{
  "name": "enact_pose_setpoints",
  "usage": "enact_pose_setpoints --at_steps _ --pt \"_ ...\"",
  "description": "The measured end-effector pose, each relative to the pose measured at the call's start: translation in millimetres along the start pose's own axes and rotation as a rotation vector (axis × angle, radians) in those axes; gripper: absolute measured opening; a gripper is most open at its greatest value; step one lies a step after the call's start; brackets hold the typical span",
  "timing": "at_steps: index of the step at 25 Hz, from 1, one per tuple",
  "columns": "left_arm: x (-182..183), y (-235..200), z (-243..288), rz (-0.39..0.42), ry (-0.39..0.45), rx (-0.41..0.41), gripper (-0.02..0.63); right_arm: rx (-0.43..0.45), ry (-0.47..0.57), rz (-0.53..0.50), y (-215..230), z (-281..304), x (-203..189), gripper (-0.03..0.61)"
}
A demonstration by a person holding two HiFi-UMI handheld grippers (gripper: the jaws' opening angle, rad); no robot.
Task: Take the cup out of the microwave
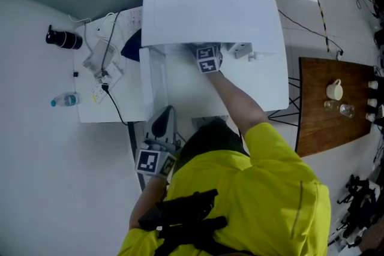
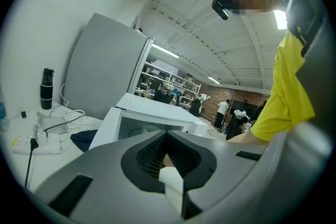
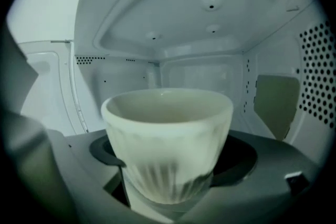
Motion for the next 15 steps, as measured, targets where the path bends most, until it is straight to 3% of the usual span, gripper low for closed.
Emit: enact_pose_setpoints --at_steps 5,10,15 --pt "-4.6 -4.2 -0.1 -0.013 -0.024 -0.006 -0.006 0.08 0.031 -0.034 -19.6 -33.6 0.3 0.479" --pt "3.3 -1.3 10.0 -0.019 0.006 0.005 -0.006 0.174 0.042 -0.034 -48.8 -106.9 -16.0 0.479" --pt "-1.0 13.3 18.7 -0.024 -0.025 -0.043 -0.006 0.151 -0.002 0.018 -37.5 -199.8 -52.5 0.479"
Point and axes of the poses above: the fingertips, and each gripper's own axes: z forward along the fingers, y to its right, x out of its top, the point moved 7 cm from there along -z, backward along the fingers, and after that the axes turned 4 degrees about z, right-handed, at the moved point
